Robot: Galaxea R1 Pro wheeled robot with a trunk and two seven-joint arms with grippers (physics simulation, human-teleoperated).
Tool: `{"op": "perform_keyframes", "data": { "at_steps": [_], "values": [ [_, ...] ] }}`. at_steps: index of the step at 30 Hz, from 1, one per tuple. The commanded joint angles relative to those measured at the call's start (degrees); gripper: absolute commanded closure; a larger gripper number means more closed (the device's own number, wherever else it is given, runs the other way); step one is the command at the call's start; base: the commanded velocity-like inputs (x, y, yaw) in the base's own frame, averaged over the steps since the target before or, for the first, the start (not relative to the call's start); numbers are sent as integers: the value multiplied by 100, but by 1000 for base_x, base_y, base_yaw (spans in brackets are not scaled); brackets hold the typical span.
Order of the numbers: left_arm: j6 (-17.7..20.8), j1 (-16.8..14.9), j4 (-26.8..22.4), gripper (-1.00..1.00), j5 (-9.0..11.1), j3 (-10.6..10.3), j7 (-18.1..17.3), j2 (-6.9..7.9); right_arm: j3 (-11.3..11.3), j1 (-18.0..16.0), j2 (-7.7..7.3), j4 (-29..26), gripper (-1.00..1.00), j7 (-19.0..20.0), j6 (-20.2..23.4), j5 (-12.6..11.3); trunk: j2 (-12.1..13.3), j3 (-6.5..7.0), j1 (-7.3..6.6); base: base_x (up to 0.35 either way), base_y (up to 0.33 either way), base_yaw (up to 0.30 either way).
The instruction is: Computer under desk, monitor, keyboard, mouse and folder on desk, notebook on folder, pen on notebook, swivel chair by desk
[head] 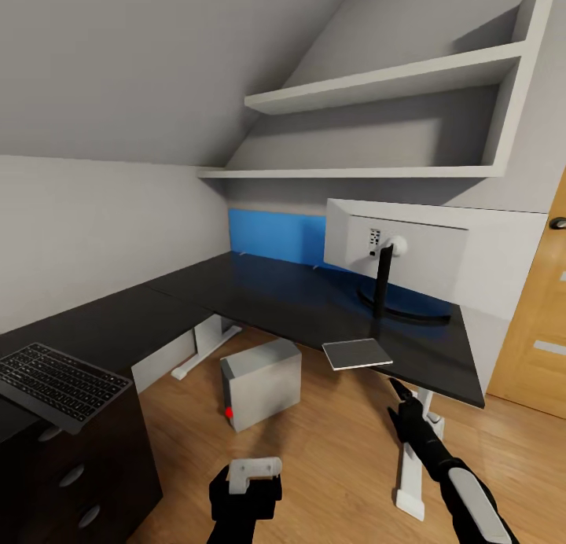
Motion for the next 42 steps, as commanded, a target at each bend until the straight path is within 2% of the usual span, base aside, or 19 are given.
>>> {"op": "perform_keyframes", "data": {
  "at_steps": [1,8,21,42],
  "values": [
    [17,-2,-8,-100,35,-4,35,0,-10,-3,1,2,-100,2,44,-68,-3,-5,0,0,0,0],
    [13,-2,-6,-100,36,-14,34,1,-12,-3,9,3,-100,2,230,-171,-3,-5,0,108,21,0],
    [15,-2,-5,-100,36,-24,19,7,-21,-3,11,11,-100,3,283,-265,-3,-5,0,108,6,0],
    [17,-2,-5,-100,36,-51,1,10,-48,-2,11,52,-100,-84,268,-281,-3,-5,0,91,0,0]
  ]
}}
